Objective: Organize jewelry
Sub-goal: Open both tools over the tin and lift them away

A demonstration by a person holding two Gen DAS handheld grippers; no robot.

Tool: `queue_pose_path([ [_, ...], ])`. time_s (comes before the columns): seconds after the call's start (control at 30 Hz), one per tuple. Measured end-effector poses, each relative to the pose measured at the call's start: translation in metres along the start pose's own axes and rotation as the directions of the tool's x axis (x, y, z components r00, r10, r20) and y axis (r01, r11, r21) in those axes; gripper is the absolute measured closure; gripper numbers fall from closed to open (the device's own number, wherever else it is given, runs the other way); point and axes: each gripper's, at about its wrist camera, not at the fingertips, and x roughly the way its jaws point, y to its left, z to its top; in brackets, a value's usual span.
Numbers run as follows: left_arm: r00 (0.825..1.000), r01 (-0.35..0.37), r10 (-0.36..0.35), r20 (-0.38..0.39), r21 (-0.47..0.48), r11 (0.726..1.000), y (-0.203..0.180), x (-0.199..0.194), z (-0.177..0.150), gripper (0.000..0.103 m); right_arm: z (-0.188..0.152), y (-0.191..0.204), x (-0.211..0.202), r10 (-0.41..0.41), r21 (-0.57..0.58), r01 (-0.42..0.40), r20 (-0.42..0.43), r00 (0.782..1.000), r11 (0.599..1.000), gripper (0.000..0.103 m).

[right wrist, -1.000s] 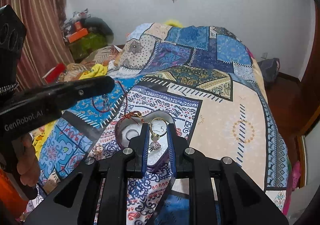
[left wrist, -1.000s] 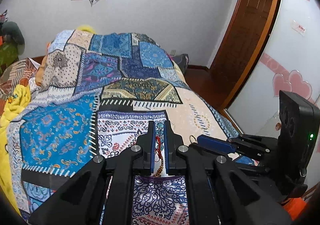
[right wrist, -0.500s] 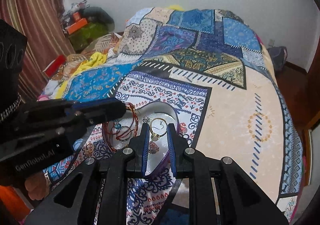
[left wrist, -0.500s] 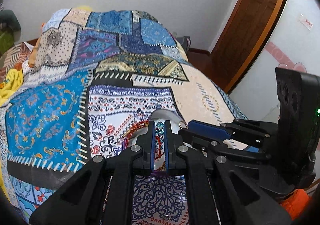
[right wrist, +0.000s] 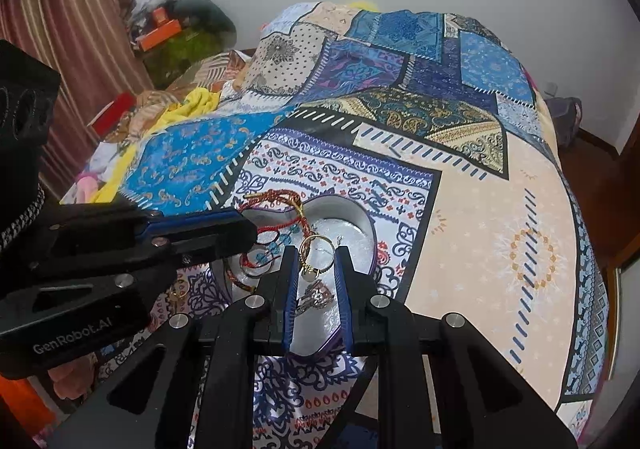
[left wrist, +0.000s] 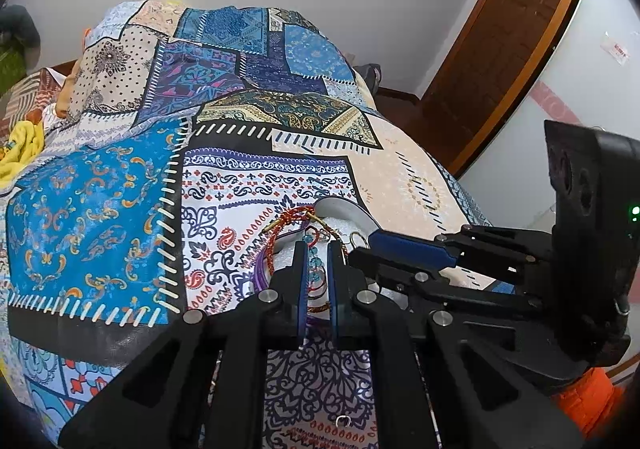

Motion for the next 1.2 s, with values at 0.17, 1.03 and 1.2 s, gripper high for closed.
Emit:
queue_pose_path([
  [0.17, 1.0, -0.019, 0.019, 0.018, 0.006, 1.0, 0.002, -0.009, 0.0, 0.097, -0.002, 0.003, 0.0, -0.006, -0.013, 0.006, -0.015, 1.0, 1.0, 0.087],
  [1.03, 0.976, -0.192, 0.18, 0.119, 0.105, 0.976, -0.004, -0.087, -0.022, 0.071, -0.006, 0.034, -0.062, -0.05, -0.046, 0.054, 0.08, 0.996, 0.997, 0.072],
  [1.2, 0.969, -0.219, 0.202, 0.143, 0.117, 0.969, -0.006, -0.106, -0.033, 0.066, -0.013, 0.046, -0.076, -0.064, -0.066, 0.072, 0.121, 0.991, 0.995, 0.058],
])
